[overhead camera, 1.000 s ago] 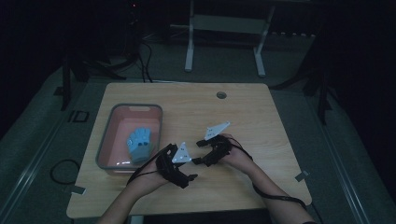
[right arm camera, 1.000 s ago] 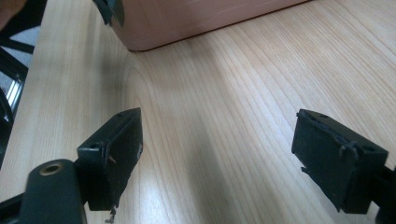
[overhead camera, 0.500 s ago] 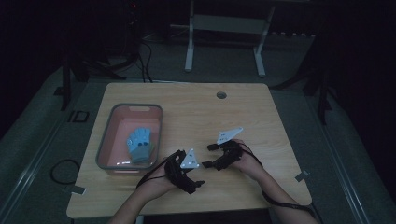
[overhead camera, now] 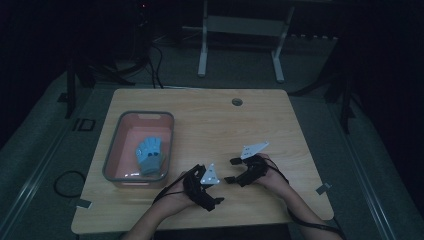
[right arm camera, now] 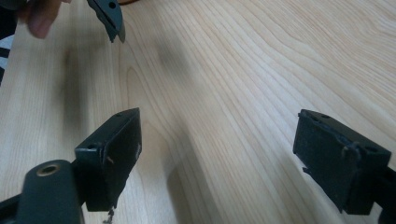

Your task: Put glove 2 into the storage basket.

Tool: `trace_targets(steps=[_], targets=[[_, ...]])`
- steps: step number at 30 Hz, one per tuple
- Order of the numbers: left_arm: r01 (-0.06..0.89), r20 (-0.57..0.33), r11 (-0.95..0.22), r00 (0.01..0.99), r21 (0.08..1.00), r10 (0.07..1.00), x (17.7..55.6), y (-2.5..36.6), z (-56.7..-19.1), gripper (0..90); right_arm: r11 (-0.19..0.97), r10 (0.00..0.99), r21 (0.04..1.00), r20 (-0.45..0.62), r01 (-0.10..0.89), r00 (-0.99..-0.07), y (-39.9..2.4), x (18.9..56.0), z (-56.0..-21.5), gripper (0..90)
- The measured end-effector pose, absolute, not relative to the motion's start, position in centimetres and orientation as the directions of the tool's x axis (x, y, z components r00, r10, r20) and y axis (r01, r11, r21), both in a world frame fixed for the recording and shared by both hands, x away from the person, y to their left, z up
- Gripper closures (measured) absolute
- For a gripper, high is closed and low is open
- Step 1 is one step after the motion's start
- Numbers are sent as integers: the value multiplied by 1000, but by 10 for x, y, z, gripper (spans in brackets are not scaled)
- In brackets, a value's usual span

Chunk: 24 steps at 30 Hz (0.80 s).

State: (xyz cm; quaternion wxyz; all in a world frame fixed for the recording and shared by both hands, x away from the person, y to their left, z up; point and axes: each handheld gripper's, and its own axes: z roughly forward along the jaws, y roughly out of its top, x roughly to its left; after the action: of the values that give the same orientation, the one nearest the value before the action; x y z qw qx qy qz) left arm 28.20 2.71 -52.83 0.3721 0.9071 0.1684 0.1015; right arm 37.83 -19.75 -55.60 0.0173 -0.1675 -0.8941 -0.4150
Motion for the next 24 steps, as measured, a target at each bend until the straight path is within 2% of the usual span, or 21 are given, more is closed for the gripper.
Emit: trace_targets(steps=[6,24], targets=[[223,53,-665,928,713,368,282,23,-534,115,625,283,722,146,298,-948,-203,370,-560,147],[226,27,-653,935,723,354,279,20,-549,115,590,331,748,119,303,-936,-224,362,-560,147]])
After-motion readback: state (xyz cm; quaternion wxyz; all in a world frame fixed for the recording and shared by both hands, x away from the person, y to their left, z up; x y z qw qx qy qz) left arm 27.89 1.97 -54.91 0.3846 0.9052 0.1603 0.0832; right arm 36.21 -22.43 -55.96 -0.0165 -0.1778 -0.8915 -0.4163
